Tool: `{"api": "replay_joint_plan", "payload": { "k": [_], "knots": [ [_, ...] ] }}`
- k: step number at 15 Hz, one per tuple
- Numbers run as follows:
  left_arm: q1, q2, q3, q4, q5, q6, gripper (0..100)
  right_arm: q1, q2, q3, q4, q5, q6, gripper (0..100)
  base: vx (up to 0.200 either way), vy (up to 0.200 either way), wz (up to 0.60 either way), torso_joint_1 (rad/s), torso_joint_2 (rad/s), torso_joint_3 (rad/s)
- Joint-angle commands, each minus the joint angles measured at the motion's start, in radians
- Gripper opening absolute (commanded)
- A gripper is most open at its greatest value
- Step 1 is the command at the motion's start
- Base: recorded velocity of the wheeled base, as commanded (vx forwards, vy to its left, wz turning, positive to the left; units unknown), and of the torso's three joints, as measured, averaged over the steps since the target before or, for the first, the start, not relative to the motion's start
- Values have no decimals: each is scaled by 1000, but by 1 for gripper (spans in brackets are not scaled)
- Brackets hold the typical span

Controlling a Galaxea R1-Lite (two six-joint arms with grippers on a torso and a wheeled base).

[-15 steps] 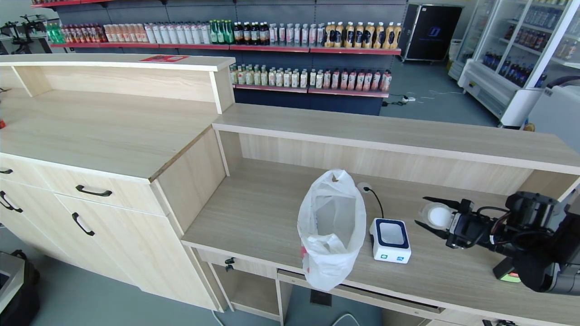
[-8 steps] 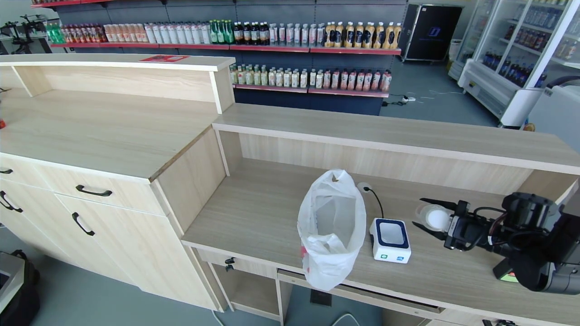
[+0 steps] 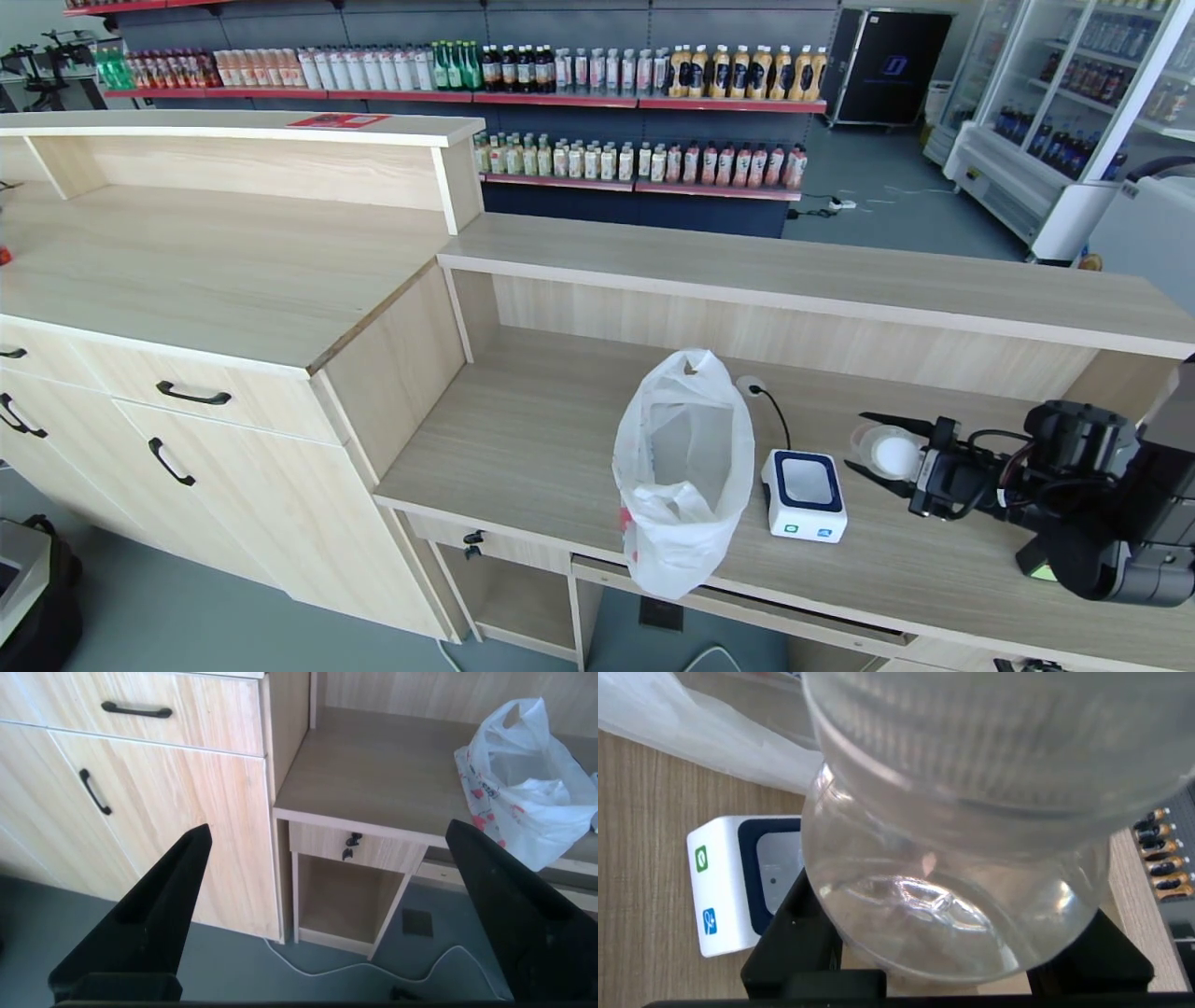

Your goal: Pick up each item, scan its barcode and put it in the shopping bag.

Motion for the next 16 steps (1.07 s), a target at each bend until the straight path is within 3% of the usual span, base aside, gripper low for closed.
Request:
{"api": "replay_joint_plan", "payload": {
  "k": [1,16],
  "knots": [
    [0,0,0,0,0,-1,100,1,17,-12,-5,0,0,0,0,0,0,0,0,0],
    [0,0,0,0,0,-1,100,67,123,-112,-57,2,62,0,0,0,0,0,0,0]
  ]
}}
